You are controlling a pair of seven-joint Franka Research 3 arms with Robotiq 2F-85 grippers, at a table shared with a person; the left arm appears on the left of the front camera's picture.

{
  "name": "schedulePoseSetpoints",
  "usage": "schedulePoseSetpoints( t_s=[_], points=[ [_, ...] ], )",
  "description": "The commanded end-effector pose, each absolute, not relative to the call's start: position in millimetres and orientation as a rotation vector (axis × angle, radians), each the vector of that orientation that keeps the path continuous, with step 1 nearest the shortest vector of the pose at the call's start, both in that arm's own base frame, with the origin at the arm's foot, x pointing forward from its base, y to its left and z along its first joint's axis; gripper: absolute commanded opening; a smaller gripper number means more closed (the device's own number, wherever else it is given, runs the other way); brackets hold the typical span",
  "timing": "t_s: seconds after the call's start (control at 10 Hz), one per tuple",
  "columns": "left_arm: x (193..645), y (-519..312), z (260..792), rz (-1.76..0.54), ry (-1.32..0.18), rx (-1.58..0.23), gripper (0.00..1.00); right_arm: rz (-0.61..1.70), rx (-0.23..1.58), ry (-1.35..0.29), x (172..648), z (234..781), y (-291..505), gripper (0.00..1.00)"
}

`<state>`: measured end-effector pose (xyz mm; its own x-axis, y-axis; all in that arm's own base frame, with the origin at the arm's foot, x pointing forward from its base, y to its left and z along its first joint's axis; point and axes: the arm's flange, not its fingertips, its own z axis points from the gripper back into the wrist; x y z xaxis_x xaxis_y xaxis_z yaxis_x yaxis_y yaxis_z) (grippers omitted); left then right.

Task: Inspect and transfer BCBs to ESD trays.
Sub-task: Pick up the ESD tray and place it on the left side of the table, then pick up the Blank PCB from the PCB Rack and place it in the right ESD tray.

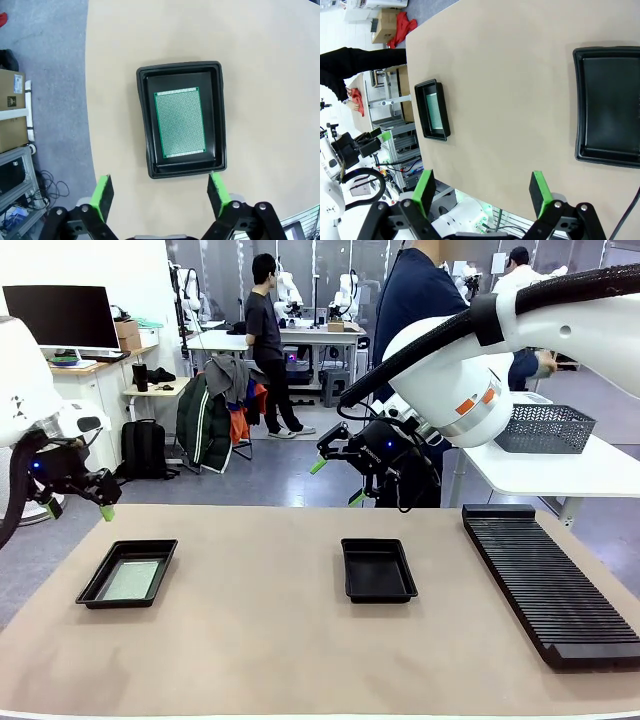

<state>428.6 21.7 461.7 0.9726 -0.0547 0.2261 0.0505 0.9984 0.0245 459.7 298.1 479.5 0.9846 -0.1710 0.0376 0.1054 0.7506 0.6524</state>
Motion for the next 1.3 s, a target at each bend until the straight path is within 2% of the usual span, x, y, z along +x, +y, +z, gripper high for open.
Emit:
schedulePoseSetpoints(
  t_s=[0.0, 1.2],
  points=[
    [431.0, 19.4, 464.0, -0.044, -0.212, 0.043, 1.0, -0.169, 0.688, -0.094, 462.4, 480.4, 300.3, 1.0],
    [428.9, 19.6, 465.1, -0.06, -0.23, 0.025, 1.0, -0.169, 0.688, -0.094, 462.4, 480.4, 300.3, 1.0]
  ],
)
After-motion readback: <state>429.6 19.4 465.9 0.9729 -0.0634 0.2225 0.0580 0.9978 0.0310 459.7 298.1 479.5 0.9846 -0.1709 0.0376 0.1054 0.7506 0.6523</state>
